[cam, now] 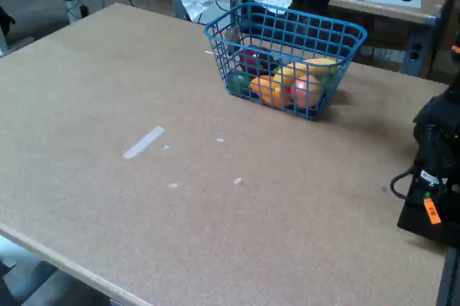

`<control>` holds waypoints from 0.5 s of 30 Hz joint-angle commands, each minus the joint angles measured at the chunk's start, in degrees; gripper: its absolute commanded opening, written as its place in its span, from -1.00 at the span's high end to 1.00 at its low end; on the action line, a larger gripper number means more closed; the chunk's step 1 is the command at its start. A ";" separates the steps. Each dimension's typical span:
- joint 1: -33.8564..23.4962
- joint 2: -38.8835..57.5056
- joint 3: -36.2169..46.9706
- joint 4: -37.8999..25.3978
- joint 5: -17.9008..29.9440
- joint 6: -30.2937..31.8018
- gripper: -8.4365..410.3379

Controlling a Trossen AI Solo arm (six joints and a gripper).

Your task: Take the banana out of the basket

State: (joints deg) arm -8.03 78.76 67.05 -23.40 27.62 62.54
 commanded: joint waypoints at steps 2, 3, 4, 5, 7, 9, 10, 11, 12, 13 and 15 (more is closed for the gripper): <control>-2.36 0.42 0.00 -1.33 0.44 8.76 -0.09; -2.93 0.39 0.00 -1.42 0.46 9.79 -0.09; -3.63 0.42 0.00 -1.44 0.46 9.86 -0.09; -4.42 0.39 0.00 -1.40 0.44 9.86 -0.09; -6.03 0.39 0.00 -1.25 0.33 9.64 -0.09; -7.69 0.42 0.00 -1.16 -0.46 9.53 -0.09; -8.63 0.42 0.00 -1.01 -1.29 9.55 -0.09; -9.57 0.42 0.00 -0.83 -2.25 9.53 -0.09; -10.49 0.39 0.00 -0.72 -3.23 9.55 -0.09; -11.39 0.42 0.00 -0.57 -3.96 9.55 -0.09; -12.92 1.27 0.11 0.09 -5.09 9.53 -0.09</control>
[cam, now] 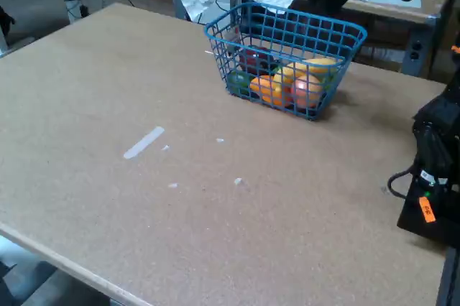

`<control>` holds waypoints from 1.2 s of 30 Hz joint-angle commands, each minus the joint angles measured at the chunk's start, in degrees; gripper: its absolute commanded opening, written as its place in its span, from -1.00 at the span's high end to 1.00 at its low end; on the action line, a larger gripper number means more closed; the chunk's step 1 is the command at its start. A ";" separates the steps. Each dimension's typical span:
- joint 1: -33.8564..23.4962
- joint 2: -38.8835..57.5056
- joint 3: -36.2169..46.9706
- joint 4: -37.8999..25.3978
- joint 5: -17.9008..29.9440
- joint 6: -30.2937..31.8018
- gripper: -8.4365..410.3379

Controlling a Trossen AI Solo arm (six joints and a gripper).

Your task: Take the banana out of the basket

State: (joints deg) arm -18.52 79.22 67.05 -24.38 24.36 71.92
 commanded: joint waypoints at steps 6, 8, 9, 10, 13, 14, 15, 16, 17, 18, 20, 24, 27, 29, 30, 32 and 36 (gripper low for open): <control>-5.25 4.74 1.95 -0.31 -6.05 0.52 -0.09; -5.29 7.23 3.54 -2.32 -6.58 1.66 -0.09; -5.29 8.37 4.63 -3.87 -7.32 1.92 -0.09; -5.29 9.77 5.95 -5.38 -7.78 2.21 -0.09; -5.29 14.10 10.51 -10.82 -9.97 3.41 -0.09; -5.29 15.54 12.22 -12.81 -10.54 3.72 -0.09; -5.27 17.00 13.92 -14.78 -10.84 4.42 -0.09; -5.29 18.23 15.52 -16.79 -11.32 4.98 -0.09; -5.27 19.56 17.16 -18.71 -11.91 5.51 -0.09; -5.25 20.92 18.75 -20.81 -12.37 6.36 -0.09; -5.25 22.99 21.31 -24.48 -13.64 7.80 -0.09; -5.25 25.24 23.45 -28.72 -14.03 10.95 -0.09; -5.27 25.22 23.37 -30.05 -13.86 13.31 -0.09; -5.40 25.09 23.37 -30.95 -13.29 14.27 -0.10; -5.42 25.11 23.37 -31.50 -12.92 14.75 -0.11; -5.53 25.11 23.37 -33.00 -12.44 15.69 -0.14; -5.66 25.81 23.37 -34.99 -10.91 16.61 -0.24</control>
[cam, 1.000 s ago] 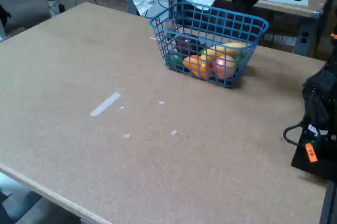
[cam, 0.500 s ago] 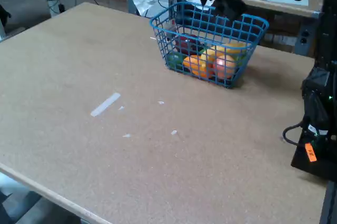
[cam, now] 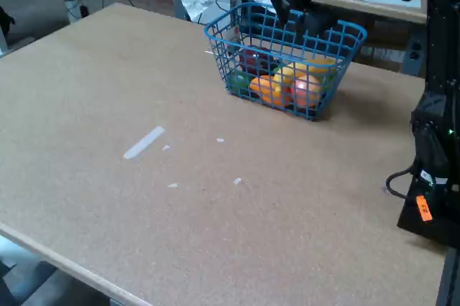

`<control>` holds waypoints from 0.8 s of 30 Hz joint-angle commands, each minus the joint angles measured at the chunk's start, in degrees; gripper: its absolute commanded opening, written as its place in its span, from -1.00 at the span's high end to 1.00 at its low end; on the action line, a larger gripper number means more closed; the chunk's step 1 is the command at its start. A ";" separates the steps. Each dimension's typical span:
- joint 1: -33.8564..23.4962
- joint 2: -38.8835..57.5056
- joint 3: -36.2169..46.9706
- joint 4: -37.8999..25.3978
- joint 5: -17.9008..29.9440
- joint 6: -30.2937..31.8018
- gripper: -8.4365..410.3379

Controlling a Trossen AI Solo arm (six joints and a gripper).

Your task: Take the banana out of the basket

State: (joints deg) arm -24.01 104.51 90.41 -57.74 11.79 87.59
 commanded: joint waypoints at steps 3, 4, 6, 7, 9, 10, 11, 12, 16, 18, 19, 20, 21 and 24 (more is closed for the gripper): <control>-0.44 0.90 0.00 -2.16 1.66 0.92 -0.34; -0.46 0.90 0.00 -2.47 1.68 0.92 -0.38; -0.52 0.90 0.00 -2.71 1.97 0.92 -0.45; -0.55 0.90 0.00 -2.71 2.32 0.90 -0.49; -0.61 0.90 0.00 -2.71 3.28 0.90 -0.56; -0.68 0.90 0.00 -2.69 3.87 0.90 -0.59; -0.72 0.90 0.00 -2.69 4.20 0.87 -0.61; -0.79 0.90 0.00 -2.71 4.20 0.90 -0.63; -1.36 1.81 -0.02 -2.80 4.13 0.94 -0.65; -1.53 3.17 -0.02 -3.02 4.04 1.03 -0.65; -1.55 3.78 -0.02 -3.06 4.02 1.14 -0.65; -1.55 4.52 -0.02 -3.23 4.02 1.18 -0.65; -1.55 5.05 -0.02 -3.34 4.00 1.16 -0.65; -1.75 6.60 -0.02 -3.34 4.07 1.29 -0.65</control>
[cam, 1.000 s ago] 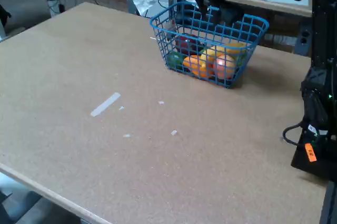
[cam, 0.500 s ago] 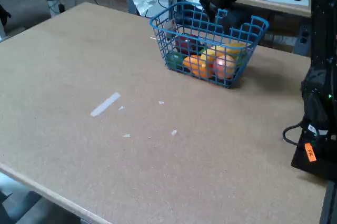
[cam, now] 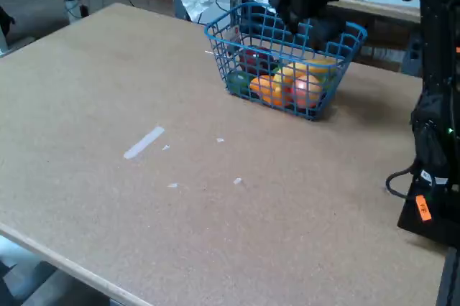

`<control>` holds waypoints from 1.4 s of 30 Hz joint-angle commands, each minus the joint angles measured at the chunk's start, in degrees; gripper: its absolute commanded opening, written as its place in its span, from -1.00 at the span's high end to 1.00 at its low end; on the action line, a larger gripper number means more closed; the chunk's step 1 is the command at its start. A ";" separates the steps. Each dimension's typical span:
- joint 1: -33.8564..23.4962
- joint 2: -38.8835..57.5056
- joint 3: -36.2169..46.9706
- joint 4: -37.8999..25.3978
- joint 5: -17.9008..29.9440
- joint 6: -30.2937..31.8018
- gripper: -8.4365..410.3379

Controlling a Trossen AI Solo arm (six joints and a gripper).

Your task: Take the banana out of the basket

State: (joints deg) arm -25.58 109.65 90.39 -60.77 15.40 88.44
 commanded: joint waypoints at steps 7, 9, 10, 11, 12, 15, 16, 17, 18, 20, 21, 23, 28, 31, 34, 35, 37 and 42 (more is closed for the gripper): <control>-1.40 3.56 0.00 -0.31 0.57 0.35 -0.65; -1.86 4.17 0.00 -0.37 0.48 0.35 -0.65; -2.10 4.44 0.00 -0.48 0.44 0.33 -0.65; -2.16 4.96 0.00 -0.44 0.46 0.39 -0.65; -2.27 5.11 0.00 -0.44 0.42 0.42 -0.65; -2.51 6.03 0.00 -0.42 0.39 0.37 -0.65; -2.58 6.21 0.00 -0.44 0.42 0.35 -0.65; -2.58 6.60 0.00 -0.39 0.46 0.37 -0.65; -2.64 6.73 0.00 -0.35 0.46 0.37 -0.65; -2.78 7.02 0.00 -0.33 0.48 0.35 -0.65; -2.84 7.02 0.00 -0.33 0.57 0.33 -0.65; -2.93 7.02 0.00 -0.28 0.70 0.37 -0.65; -3.48 7.02 0.00 -0.26 2.16 0.48 -0.65; -3.89 7.02 0.00 -0.22 2.51 0.48 -0.65; -4.17 7.02 0.00 -0.15 3.28 0.48 -0.65; -4.35 7.02 0.00 -0.13 3.56 0.48 -0.65; -4.46 7.02 0.00 -0.04 3.63 0.48 -0.65; -4.57 7.02 -1.38 2.54 3.69 0.48 -0.65</control>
State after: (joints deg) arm -30.04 116.66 90.17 -60.27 18.48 88.66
